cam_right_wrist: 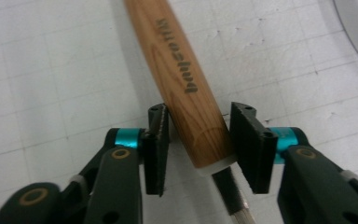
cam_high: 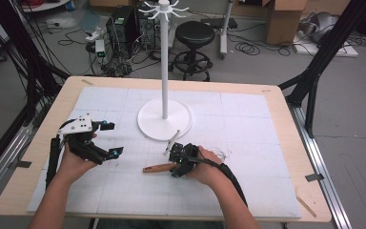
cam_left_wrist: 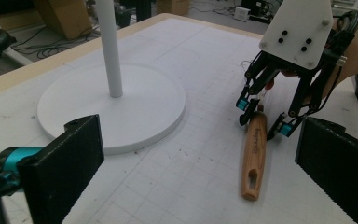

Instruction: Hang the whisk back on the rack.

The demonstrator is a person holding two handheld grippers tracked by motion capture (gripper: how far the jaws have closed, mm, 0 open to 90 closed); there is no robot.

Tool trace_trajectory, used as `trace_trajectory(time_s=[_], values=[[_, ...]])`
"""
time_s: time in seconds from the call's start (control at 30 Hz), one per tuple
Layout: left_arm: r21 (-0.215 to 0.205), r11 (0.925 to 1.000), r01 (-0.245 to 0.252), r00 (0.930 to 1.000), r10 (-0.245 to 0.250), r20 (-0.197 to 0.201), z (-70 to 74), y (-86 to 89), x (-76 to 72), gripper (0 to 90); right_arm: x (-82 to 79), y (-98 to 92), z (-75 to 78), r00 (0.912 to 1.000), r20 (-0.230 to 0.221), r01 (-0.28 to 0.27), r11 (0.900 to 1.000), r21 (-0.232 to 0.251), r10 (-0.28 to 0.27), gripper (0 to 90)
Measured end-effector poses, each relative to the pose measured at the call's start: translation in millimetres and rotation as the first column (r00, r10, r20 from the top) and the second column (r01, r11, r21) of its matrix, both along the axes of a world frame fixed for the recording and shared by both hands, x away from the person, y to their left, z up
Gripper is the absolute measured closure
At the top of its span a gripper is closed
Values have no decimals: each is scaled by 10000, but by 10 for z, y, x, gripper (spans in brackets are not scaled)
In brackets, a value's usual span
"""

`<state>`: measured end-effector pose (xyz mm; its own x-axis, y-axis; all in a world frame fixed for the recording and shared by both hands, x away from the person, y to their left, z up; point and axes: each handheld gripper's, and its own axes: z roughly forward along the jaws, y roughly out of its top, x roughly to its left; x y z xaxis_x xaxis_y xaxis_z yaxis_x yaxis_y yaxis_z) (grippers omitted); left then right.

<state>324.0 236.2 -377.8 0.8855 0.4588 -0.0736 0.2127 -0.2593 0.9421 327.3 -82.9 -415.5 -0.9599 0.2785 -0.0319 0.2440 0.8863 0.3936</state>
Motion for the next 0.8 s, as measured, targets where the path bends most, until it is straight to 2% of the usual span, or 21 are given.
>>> trace_trajectory(time_s=[0.1,0.43,0.63,0.7,0.8], values=[[2,10000,-28,10000,28,25,0,2,2,16,-10,6,4,10000,-43,-77,10000,-9,77,645],[58,10000,-20,10000,20,-20,-6,-5,1,16,-18,14,11,9998,-135,-115,9999,-95,113,685],[29,10000,-16,10000,16,13,1,11,2,17,-33,21,29,9997,129,-181,9997,-188,183,691],[10,10000,-51,10000,51,32,5,18,0,16,-32,1,60,9995,294,-123,9999,-19,124,690],[-2,10000,-71,10000,71,28,8,27,-2,16,-20,-63,160,9987,504,58,9977,682,-93,690]])
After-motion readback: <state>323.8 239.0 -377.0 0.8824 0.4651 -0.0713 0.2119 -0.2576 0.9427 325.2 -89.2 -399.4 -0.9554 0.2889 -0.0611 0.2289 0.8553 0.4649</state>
